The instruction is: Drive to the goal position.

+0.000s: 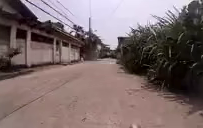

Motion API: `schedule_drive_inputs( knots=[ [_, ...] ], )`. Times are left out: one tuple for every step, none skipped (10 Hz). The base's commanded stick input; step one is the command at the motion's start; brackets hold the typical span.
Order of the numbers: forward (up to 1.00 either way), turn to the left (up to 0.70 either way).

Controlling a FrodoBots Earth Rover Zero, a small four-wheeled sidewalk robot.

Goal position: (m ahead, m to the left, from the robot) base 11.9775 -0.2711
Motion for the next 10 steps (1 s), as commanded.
schedule_drive_inputs(
  knots=[
    [1.0,0.01],
    [1.0,0.01],
    [1.0,0.01],
    [1.0,0.01],
    [1.0,0.01],
    [1.0,0.01],
    [1.0,0.01],
    [1.0,0.01],
    [1.0,0.01],
    [1.0,0.01]
  ],
)
